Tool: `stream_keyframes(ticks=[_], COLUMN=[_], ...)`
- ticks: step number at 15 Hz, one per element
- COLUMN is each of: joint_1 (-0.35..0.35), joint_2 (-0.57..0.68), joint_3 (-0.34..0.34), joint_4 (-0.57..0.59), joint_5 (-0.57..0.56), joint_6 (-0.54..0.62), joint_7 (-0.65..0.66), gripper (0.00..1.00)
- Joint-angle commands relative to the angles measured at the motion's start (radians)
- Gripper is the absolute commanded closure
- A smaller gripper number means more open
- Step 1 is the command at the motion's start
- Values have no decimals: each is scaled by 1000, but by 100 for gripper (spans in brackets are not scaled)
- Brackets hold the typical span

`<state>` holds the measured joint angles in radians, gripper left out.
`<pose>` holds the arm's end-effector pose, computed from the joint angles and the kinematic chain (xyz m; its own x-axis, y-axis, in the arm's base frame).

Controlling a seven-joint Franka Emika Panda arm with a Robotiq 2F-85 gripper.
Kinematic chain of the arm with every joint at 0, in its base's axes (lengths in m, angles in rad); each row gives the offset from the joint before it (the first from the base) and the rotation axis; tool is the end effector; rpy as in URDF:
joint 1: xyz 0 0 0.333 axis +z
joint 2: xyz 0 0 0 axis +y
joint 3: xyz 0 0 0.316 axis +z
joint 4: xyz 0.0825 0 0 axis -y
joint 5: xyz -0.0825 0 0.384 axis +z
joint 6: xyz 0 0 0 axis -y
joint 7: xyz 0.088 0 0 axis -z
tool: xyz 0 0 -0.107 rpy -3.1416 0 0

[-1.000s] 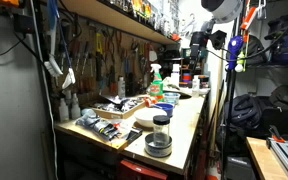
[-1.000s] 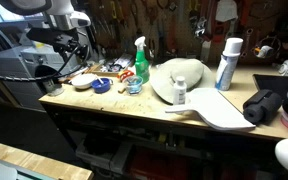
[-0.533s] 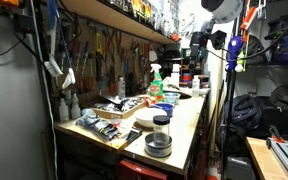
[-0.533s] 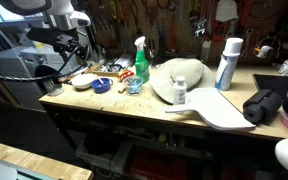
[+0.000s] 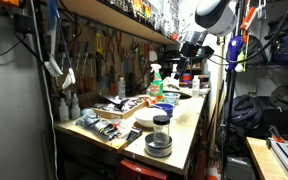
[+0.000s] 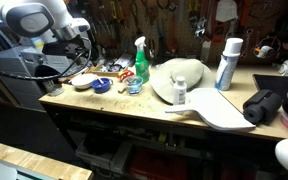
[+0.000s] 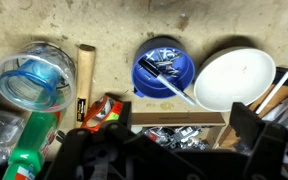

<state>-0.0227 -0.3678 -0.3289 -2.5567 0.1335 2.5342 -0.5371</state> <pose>0.4168 -0.1559 0.4224 0.9253 0.0760 0.3716 0.0963 -0.9947 -0.0364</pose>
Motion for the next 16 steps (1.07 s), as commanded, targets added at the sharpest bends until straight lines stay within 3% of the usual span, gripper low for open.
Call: stream_keyframes(ticks=[1, 4, 8, 9, 13, 14, 15, 16], joint_1=[2, -7, -45, -24, -35, -21, 38, 35], joint_2=[68, 93, 143, 124, 145, 154, 165, 181], joint_3=[27, 35, 79, 59, 78, 75, 56, 70], joint_4=[-48, -68, -80, -63, -66, -72, -78, -78], joint_5=[-24, -49, -202, -138, -178, -180, -109, -136], joint_6=[157, 180, 203, 165, 183, 231, 280, 299], joint_7=[-18, -44, -43, -44, -42, -90, -202, -220], gripper=[0, 0, 0, 0, 0, 0, 0, 0])
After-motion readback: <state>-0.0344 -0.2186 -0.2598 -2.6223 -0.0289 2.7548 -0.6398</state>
